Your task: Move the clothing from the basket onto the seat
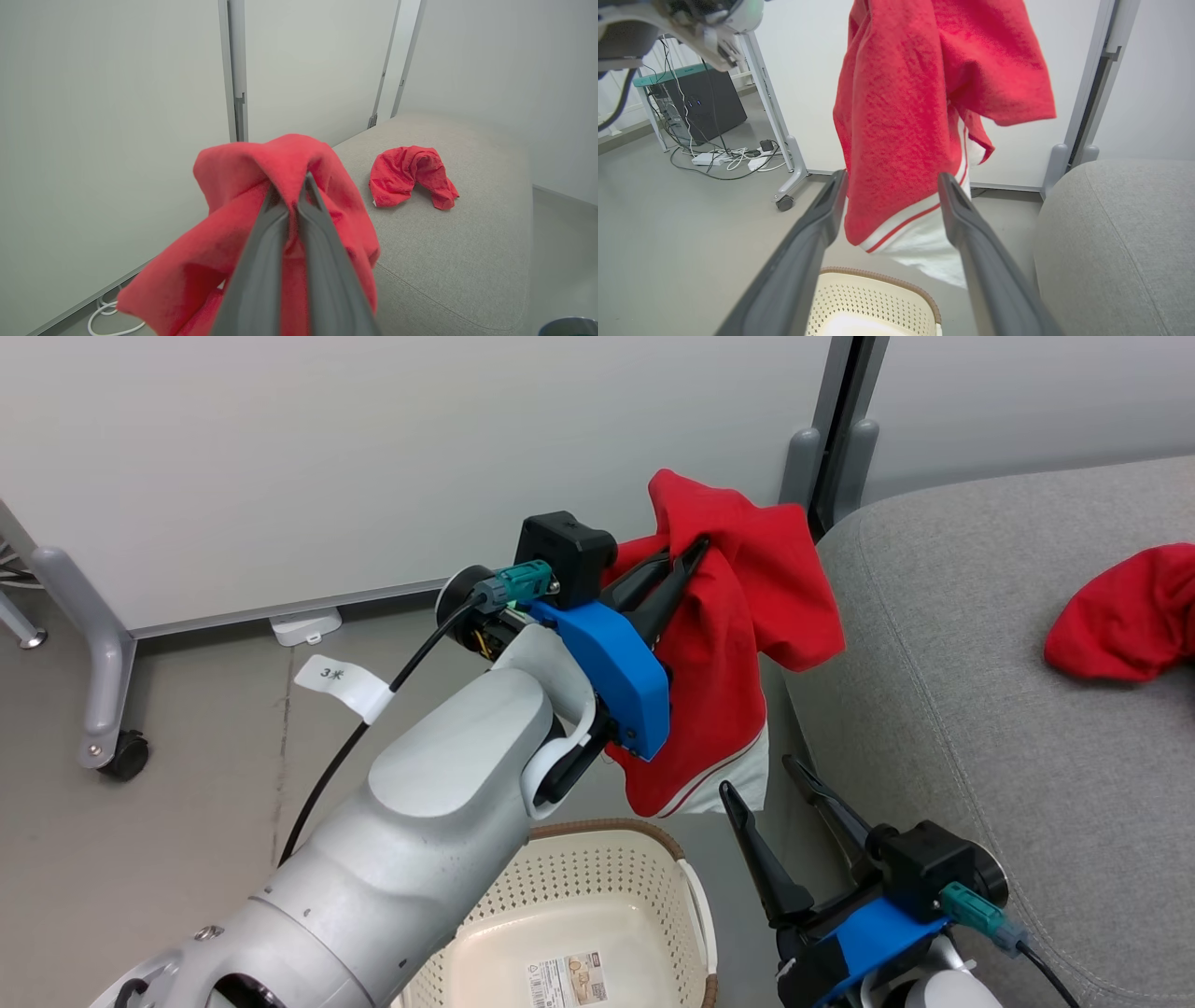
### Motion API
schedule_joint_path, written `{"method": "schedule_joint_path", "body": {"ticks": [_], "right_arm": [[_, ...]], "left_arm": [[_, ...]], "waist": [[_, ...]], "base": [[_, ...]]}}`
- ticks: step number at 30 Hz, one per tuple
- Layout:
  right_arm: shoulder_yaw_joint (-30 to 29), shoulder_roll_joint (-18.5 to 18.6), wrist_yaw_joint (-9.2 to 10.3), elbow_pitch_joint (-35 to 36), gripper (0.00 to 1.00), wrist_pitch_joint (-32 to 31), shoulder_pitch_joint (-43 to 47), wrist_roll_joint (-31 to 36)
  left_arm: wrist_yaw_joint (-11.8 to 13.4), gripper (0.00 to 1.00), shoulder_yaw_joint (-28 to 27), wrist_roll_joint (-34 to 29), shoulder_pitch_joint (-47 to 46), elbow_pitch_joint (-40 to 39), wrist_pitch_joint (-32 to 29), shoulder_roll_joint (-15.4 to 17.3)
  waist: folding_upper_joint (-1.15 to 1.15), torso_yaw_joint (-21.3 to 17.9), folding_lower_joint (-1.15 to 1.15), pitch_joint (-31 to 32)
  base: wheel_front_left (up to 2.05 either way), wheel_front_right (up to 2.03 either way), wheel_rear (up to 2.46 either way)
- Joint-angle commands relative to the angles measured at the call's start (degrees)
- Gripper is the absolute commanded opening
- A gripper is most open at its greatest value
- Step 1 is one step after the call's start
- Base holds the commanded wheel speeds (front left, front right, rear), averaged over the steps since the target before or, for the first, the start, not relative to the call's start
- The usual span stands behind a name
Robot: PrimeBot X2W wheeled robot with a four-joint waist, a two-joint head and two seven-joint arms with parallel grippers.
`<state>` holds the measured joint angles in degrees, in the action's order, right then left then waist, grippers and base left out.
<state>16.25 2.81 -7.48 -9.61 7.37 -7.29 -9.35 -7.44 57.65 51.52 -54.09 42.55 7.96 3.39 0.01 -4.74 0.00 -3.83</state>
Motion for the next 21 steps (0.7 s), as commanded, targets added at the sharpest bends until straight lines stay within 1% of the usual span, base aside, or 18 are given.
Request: {"method": "schedule_joint_path", "body": {"ticks": [1, 7, 11, 15, 21], "right_arm": [[-0.21, 0.14, -0.03, 0.04, 1.00, -0.04, 0.64, 0.15], [-0.77, 0.14, -0.03, -0.39, 1.00, -0.48, -0.93, 0.35], [-0.65, 0.14, -0.03, -2.15, 1.00, -1.77, -3.39, 0.79], [-0.53, 0.14, -0.03, -5.41, 1.00, -2.64, -6.83, 1.10], [0.28, 0.14, -0.03, -11.25, 1.00, -2.21, -12.97, 0.71]], "left_arm": [[-0.08, 0.00, 0.34, 0.37, -0.95, -0.04, 0.49, 0.02], [-0.08, 0.00, 1.74, 0.91, -1.57, 0.35, 1.02, -0.17], [-0.08, 0.00, 2.54, 1.34, -1.87, 0.67, 1.32, -0.25], [-0.08, 0.00, 3.40, 1.59, -2.18, 0.86, 1.49, -0.33], [-0.08, 0.00, 4.81, 2.16, -2.64, 0.95, 1.60, -0.40]], "waist": [[-0.01, 0.02, 0.00, 0.00], [-0.01, -0.01, 0.00, -0.27], [-0.01, -0.06, 0.00, -0.50], [-0.01, 0.07, 0.00, -0.77], [-0.01, 0.59, 0.00, -1.21]], "base": [[0.00, 0.00, 0.00], [0.00, 0.00, 0.00], [0.00, 0.00, 0.00], [0.00, 0.00, 0.00], [0.00, 0.00, 0.00]]}}
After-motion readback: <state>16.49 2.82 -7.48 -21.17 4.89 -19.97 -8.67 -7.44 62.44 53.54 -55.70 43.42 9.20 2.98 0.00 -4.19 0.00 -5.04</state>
